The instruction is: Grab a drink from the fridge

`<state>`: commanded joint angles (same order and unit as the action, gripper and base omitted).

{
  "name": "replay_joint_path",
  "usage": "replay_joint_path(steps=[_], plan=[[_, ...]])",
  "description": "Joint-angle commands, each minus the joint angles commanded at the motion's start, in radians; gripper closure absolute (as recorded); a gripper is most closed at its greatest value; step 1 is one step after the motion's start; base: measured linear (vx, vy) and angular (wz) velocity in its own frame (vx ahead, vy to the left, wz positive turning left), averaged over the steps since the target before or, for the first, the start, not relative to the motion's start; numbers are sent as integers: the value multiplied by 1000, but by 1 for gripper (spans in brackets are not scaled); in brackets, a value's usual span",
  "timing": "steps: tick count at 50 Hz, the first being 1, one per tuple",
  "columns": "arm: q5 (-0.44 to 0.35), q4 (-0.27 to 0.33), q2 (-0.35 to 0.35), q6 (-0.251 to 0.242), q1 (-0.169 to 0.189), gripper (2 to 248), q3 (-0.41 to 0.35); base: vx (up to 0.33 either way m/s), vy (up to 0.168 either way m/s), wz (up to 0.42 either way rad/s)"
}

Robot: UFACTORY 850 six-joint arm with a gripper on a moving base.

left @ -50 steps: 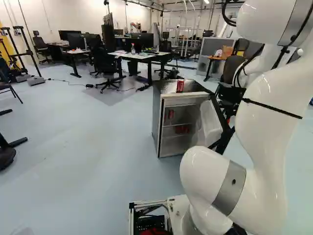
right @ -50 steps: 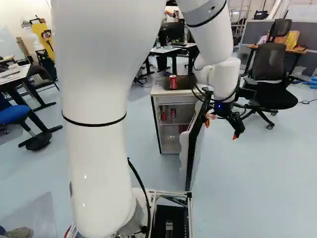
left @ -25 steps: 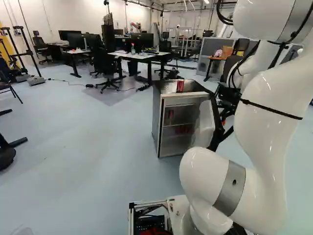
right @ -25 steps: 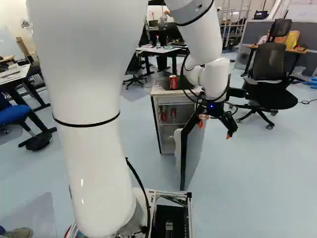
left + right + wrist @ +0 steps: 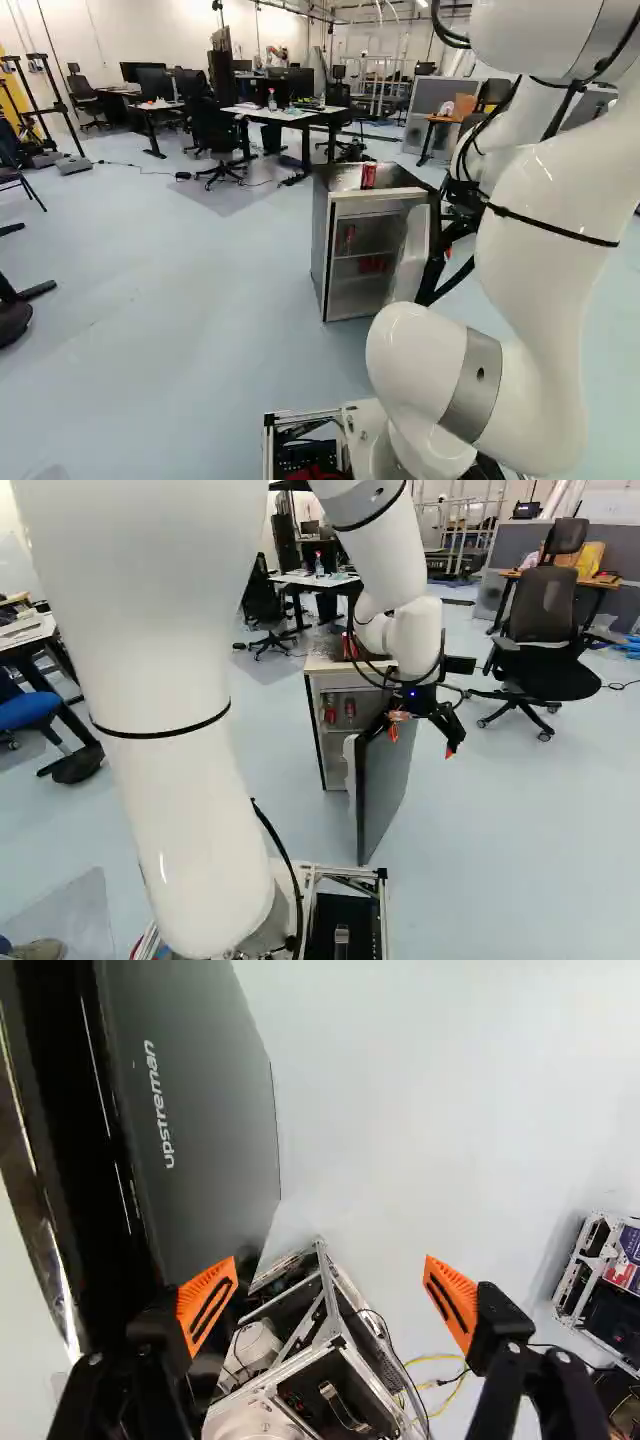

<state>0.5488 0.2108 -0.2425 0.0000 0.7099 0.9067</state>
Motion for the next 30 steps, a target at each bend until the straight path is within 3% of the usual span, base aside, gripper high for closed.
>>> replay_joint_path(steps=[30], plan=[[-33, 46, 35, 0, -81, 3, -44, 0, 0, 0]])
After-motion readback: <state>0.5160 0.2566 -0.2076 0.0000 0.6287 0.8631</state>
